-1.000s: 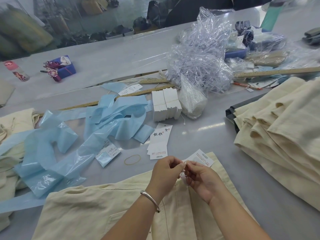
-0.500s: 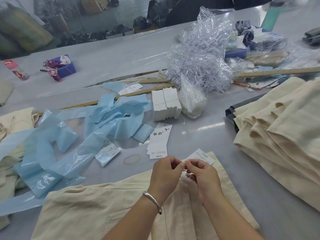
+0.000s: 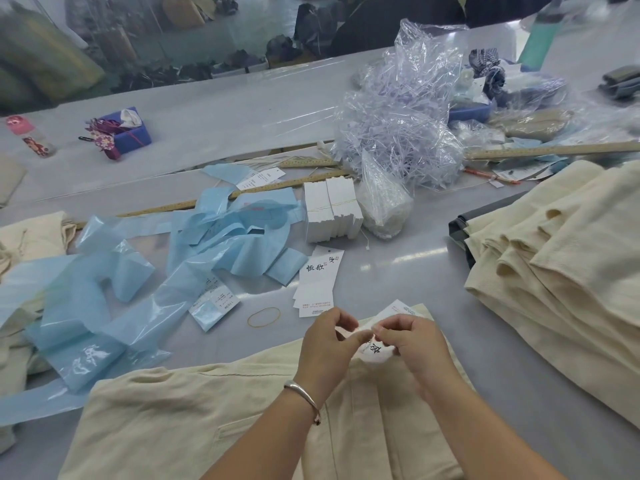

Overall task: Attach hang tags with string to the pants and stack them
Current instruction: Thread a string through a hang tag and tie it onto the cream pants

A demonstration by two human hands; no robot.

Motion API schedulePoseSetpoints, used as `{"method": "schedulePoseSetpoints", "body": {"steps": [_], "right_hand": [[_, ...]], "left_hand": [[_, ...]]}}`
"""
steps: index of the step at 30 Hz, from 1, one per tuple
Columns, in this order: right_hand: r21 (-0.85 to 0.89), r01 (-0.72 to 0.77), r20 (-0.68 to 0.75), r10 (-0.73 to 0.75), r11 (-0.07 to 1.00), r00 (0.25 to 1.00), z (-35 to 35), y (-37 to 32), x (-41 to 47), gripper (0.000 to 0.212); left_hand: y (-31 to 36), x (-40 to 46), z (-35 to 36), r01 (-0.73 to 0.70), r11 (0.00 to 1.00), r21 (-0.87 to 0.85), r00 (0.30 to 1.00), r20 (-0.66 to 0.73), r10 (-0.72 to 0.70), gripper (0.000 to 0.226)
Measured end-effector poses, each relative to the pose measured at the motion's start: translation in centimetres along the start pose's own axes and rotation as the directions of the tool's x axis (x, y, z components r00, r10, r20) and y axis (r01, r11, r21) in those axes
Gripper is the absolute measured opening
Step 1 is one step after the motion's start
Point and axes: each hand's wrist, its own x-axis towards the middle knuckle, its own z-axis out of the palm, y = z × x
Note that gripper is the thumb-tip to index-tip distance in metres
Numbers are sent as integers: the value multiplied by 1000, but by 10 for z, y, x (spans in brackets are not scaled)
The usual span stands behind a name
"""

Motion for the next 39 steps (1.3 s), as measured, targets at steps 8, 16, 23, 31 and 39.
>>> {"method": "schedulePoseSetpoints", "body": {"steps": [8, 16, 23, 31, 39], "right_hand": [[-687, 531, 483, -235, 496, 843, 56, -6, -24, 62], [-832, 553, 549, 92, -39, 831, 133, 32, -33, 135], [-851, 509, 522, -111, -129, 846, 143, 38, -47, 81], [-905, 389, 318, -335, 173, 887, 79, 36, -106, 70], [-951, 113, -178, -811, 287, 558, -70, -32, -202, 57]], "left_hand": [[-58, -42, -97, 121, 967, 225, 978, -191, -78, 14], [-147, -127, -221, 417, 828, 375, 873, -418, -250, 29], [-182, -176, -235, 672, 721, 168, 640, -621, -451, 89], [-152, -172, -213, 256, 966, 17, 807, -554, -204, 41], [9, -136, -134, -336, 941, -29, 847, -447, 289, 39]]}}
